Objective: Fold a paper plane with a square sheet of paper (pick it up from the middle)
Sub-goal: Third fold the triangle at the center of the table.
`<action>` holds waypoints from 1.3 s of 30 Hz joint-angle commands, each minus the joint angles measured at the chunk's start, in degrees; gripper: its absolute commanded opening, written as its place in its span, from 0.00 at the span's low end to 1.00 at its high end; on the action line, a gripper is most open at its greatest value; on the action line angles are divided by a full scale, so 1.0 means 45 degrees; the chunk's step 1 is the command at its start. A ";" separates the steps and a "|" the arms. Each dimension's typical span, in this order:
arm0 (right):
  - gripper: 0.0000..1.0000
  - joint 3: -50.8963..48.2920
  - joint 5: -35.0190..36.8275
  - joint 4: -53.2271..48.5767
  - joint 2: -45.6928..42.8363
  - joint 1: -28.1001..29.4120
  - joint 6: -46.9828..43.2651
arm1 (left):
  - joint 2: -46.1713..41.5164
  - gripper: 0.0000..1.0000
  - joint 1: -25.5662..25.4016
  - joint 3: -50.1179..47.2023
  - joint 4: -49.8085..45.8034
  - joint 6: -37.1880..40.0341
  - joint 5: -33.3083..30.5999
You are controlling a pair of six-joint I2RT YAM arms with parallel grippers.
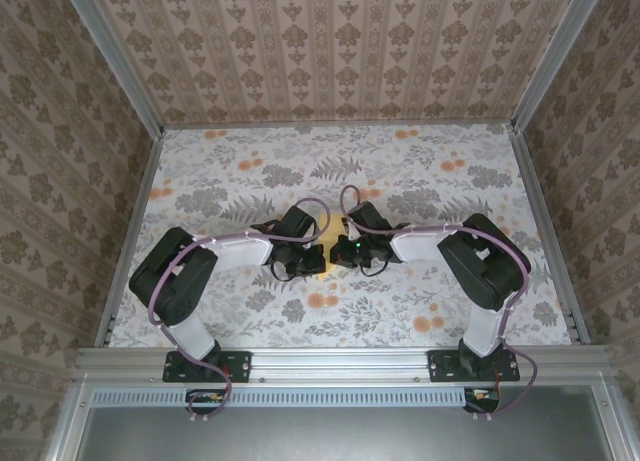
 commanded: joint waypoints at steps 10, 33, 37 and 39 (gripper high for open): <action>0.00 -0.0104 0.0787 -0.1053 0.0420 -0.2235 -0.1178 | 0.0768 0.00 0.0120 -0.0285 -0.1390 -0.0015 -0.0197; 0.39 -0.1144 -0.0441 -0.0777 -0.2128 -0.2708 0.1275 | -0.0029 0.17 0.0220 0.1465 0.0271 0.0147 -0.1416; 0.43 -0.1085 -0.0277 -0.0768 -0.1879 -0.2696 0.1599 | 0.0658 0.09 0.0217 0.1864 0.0207 0.0095 -0.1846; 0.43 -0.1046 -0.0224 -0.0805 -0.1723 -0.2709 0.1656 | 0.0855 0.07 0.0236 0.1973 0.0084 0.0114 -0.2184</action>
